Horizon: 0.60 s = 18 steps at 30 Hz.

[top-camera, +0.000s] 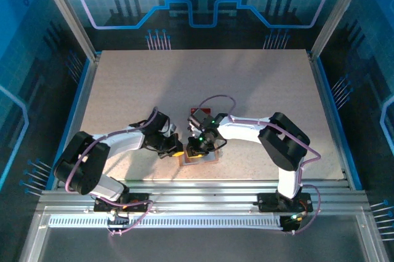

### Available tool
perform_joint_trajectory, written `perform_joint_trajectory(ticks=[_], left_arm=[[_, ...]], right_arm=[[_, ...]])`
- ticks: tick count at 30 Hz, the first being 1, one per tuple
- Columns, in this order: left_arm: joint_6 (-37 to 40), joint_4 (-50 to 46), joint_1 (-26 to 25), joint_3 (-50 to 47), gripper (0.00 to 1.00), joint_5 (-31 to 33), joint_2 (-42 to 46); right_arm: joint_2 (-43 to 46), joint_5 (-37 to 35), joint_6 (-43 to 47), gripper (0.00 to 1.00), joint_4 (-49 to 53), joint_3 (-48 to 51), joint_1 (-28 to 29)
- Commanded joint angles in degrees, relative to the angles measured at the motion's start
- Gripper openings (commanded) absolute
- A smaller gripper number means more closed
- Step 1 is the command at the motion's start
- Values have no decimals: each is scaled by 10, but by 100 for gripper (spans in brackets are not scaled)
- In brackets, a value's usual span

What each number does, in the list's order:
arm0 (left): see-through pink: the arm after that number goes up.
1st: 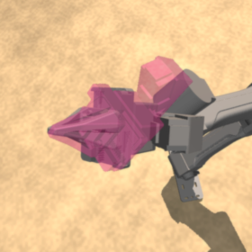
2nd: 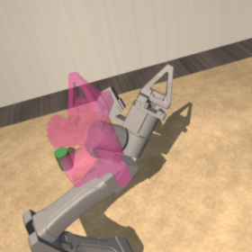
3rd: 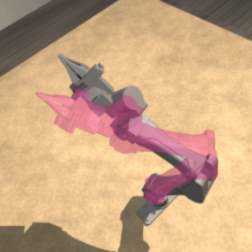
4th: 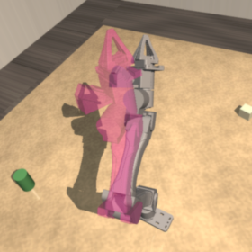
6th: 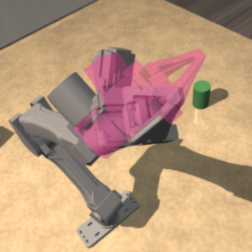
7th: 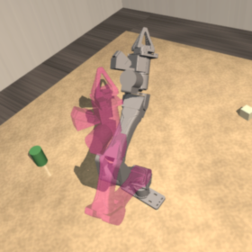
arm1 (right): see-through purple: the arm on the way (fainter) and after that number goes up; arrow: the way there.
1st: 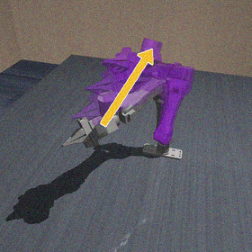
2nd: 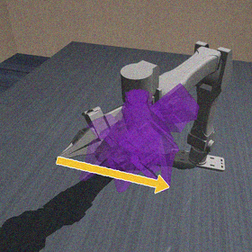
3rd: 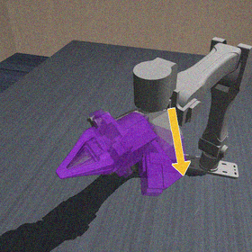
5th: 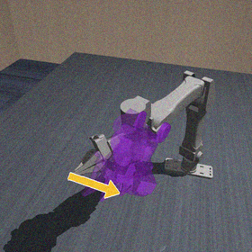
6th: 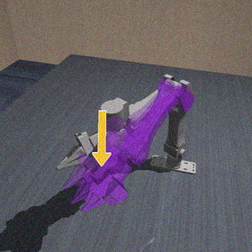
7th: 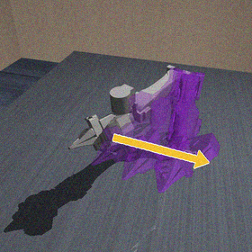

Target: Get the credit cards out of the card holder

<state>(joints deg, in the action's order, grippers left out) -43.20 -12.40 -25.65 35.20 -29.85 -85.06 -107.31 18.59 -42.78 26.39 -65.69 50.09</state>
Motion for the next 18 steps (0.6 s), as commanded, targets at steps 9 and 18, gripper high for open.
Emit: perform_joint_trajectory(ticks=[9,18], left_arm=[[-20,27,-18,16,0,-12,-35],[-4,-3,-19,14,0,7,-37]], right_arm=[[10,-31,14,21,49,-6,8],[23,-71,25,25,93,-23,13]])
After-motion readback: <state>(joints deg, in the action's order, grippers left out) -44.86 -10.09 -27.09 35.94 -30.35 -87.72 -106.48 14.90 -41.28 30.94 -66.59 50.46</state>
